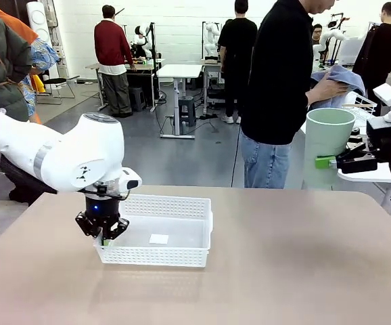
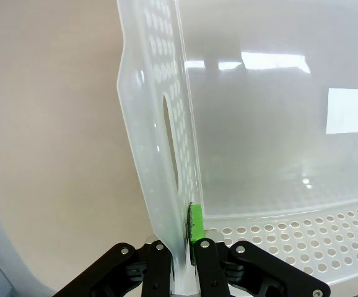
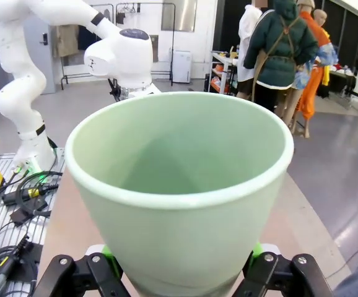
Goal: Clean and organize the cups into the basket.
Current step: Pick up the Organizing basket and move it to the center of the table, then pick up the Reusable plastic cup from the right side of the table and place it inside the Organizing basket.
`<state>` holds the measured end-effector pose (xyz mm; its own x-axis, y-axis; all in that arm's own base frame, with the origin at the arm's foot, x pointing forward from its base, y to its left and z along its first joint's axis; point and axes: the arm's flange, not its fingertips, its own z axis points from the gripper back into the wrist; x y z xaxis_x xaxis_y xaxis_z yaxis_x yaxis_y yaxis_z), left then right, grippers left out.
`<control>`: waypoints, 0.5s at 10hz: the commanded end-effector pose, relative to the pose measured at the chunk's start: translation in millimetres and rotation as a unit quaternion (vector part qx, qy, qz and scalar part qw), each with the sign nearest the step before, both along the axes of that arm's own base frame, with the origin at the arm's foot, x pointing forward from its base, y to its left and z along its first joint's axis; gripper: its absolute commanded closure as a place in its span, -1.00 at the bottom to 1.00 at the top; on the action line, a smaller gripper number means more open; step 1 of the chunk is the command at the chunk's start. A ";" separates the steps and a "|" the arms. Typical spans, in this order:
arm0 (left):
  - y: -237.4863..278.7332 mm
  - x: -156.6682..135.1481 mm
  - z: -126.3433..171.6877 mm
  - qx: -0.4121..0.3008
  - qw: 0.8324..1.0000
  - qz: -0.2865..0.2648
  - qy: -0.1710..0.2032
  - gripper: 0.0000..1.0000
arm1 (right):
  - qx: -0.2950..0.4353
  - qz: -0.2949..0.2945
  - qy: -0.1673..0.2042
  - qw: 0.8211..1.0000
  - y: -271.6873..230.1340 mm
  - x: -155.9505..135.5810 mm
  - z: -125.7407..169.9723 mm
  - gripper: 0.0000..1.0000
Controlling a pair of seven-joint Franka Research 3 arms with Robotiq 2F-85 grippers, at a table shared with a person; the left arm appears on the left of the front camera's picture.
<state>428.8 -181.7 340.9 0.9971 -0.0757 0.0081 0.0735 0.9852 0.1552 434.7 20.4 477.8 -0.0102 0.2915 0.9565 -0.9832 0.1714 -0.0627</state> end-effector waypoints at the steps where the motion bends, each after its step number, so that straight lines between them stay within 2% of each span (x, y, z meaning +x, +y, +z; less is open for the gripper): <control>1: -24.2 -0.2 -11.5 0.025 1.000 0.004 -0.013 1.00 | 0.002 0.006 -0.007 1.000 -0.4 0.1 -1.5 0.32; 5: -61.9 -1.7 6.2 0.001 1.000 0.003 -0.028 1.00 | 0.002 0.006 -0.007 1.000 -0.4 0.1 -1.5 0.32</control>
<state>426.4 -229.5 352.1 0.9946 -0.0924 0.0467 0.0849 0.9862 0.1423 435.3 20.4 476.1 -0.0104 0.2918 0.9564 -0.9835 0.1698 -0.0625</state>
